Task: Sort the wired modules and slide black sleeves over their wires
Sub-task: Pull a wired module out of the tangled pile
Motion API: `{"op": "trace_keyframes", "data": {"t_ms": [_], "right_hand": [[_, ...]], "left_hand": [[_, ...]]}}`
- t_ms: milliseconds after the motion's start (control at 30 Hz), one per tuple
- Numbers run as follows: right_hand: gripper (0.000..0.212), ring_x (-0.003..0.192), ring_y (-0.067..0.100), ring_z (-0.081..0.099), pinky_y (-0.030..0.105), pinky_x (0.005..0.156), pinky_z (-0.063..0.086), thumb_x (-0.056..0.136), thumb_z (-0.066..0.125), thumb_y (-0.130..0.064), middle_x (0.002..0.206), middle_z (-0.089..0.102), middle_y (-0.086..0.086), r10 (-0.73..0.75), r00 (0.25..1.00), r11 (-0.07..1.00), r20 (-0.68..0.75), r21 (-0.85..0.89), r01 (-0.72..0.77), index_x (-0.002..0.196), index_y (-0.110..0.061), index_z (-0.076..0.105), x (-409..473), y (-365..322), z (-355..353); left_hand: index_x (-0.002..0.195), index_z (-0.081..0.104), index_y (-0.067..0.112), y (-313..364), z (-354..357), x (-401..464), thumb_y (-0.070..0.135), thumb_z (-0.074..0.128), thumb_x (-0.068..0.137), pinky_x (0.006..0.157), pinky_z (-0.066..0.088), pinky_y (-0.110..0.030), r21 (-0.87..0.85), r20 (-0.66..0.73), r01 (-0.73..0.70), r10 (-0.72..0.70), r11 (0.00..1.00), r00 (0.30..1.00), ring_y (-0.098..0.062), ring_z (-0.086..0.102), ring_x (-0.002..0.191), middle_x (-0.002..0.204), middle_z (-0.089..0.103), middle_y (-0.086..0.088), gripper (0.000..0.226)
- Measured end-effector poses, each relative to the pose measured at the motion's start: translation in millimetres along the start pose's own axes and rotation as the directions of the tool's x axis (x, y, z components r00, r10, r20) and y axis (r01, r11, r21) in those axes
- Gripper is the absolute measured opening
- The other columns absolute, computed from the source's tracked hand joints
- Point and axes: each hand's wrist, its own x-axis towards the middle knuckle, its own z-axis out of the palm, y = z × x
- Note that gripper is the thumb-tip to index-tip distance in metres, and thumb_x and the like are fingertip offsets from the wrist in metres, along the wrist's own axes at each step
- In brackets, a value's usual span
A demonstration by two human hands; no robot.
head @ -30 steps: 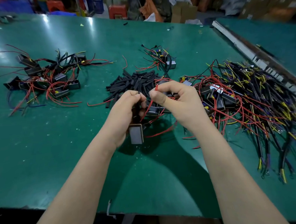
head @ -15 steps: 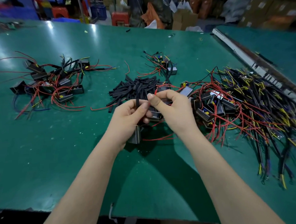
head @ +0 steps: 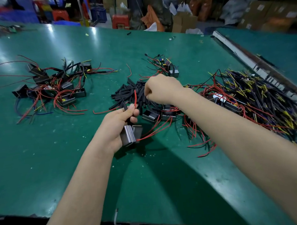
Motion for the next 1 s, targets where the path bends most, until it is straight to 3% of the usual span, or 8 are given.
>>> {"op": "trace_keyframes", "data": {"t_ms": [167, 267, 367, 500, 567, 633, 833, 1000], "right_hand": [[0.026, 0.106, 0.030, 0.058, 0.036, 0.080, 0.036, 0.089, 0.059, -0.033, 0.110, 0.062, 0.009, 0.104, 0.994, 0.994, 0.036, 0.018, -0.105, 0.108, -0.016, 0.065, 27.6, -3.6, 18.1], [0.010, 0.087, 0.030, 0.053, 0.035, 0.078, 0.036, 0.085, 0.062, -0.023, 0.095, 0.055, 0.007, 0.190, 0.980, 0.979, 0.054, 0.066, -0.194, 0.089, -0.015, 0.058, 35.9, -13.8, 29.0], [0.016, 0.082, 0.029, 0.049, 0.034, 0.075, 0.039, 0.082, 0.061, -0.014, 0.092, 0.052, 0.010, 0.250, 0.962, 0.955, 0.113, 0.137, -0.264, 0.076, -0.012, 0.047, 42.7, -16.1, 34.6], [0.007, 0.077, 0.027, 0.058, 0.026, 0.062, 0.046, 0.079, 0.058, -0.011, 0.080, 0.056, 0.012, 0.249, 0.960, 0.903, 0.130, 0.326, -0.279, 0.084, -0.006, 0.055, 41.5, -5.1, 21.1], [0.040, 0.065, 0.020, 0.060, 0.018, 0.051, 0.044, 0.082, 0.055, -0.007, 0.080, 0.061, 0.008, 0.223, 0.965, 0.811, 0.140, 0.522, -0.263, 0.121, -0.004, 0.054, 33.6, 3.2, 8.1], [0.058, 0.047, 0.007, 0.054, 0.014, 0.039, 0.033, 0.084, 0.053, -0.005, 0.077, 0.062, 0.004, 0.163, 0.977, 0.640, 0.138, 0.739, -0.211, 0.139, -0.017, 0.041, 19.0, 12.8, -5.2], [0.066, 0.053, 0.009, 0.051, 0.021, 0.046, 0.032, 0.085, 0.054, -0.004, 0.081, 0.069, 0.001, 0.008, 0.999, 0.178, -0.047, 0.983, 0.044, 0.136, -0.043, 0.038, -40.3, 35.2, -16.4], [0.061, 0.056, 0.008, 0.053, 0.020, 0.055, 0.041, 0.094, 0.051, -0.003, 0.084, 0.070, -0.009, 0.067, 0.974, 0.143, -0.217, 0.968, 0.205, 0.125, -0.055, 0.041, -88.7, 49.7, 0.1]], "left_hand": [[0.083, 0.055, 0.014, 3.3, -2.6, 0.3, 0.014, 0.050, 0.096, 0.042, 0.041, -0.008, -0.091, 0.003, 0.069, -0.069, 0.993, 0.998, 0.002, 0.046, 0.041, 0.058, 0.058, 0.008, 0.014], [0.082, 0.056, 0.014, 3.2, -2.3, 0.2, 0.014, 0.051, 0.096, 0.042, 0.042, -0.010, -0.088, 0.002, 0.083, -0.083, 0.993, 0.997, 0.001, 0.047, 0.042, 0.058, 0.059, 0.007, 0.015], [0.082, 0.057, 0.014, 2.2, -2.3, 0.5, 0.015, 0.052, 0.095, 0.042, 0.043, -0.011, -0.071, 0.006, 0.090, -0.090, 0.993, 0.996, 0.001, 0.049, 0.043, 0.060, 0.060, 0.007, 0.014], [0.084, 0.059, 0.014, 2.4, -3.2, 1.4, 0.015, 0.054, 0.094, 0.043, 0.044, -0.011, -0.082, 0.001, 0.089, -0.089, 0.993, 0.996, 0.001, 0.050, 0.044, 0.060, 0.061, 0.007, 0.011], [0.085, 0.059, 0.013, 1.5, -2.6, 2.0, 0.015, 0.055, 0.094, 0.043, 0.044, -0.011, -0.080, -0.003, 0.086, -0.087, 0.993, 0.996, 0.000, 0.050, 0.044, 0.061, 0.061, 0.007, 0.010], [0.086, 0.060, 0.013, 0.3, -2.0, 2.0, 0.015, 0.056, 0.093, 0.043, 0.044, -0.012, -0.061, -0.003, 0.077, -0.077, 0.995, 0.997, 0.000, 0.050, 0.045, 0.063, 0.062, 0.007, 0.008], [0.080, 0.059, 0.012, -9.2, 10.9, -3.0, 0.016, 0.056, 0.092, 0.046, 0.042, -0.010, 0.123, 0.097, -0.050, 0.038, 0.991, 0.995, -0.001, 0.049, 0.047, 0.064, 0.063, 0.008, 0.013], [0.085, 0.060, 0.011, -21.4, 25.0, -9.6, 0.015, 0.055, 0.092, 0.051, 0.044, -0.011, 0.211, 0.217, -0.112, 0.065, 0.971, 0.974, -0.003, 0.051, 0.050, 0.064, 0.064, 0.006, 0.010]]}}
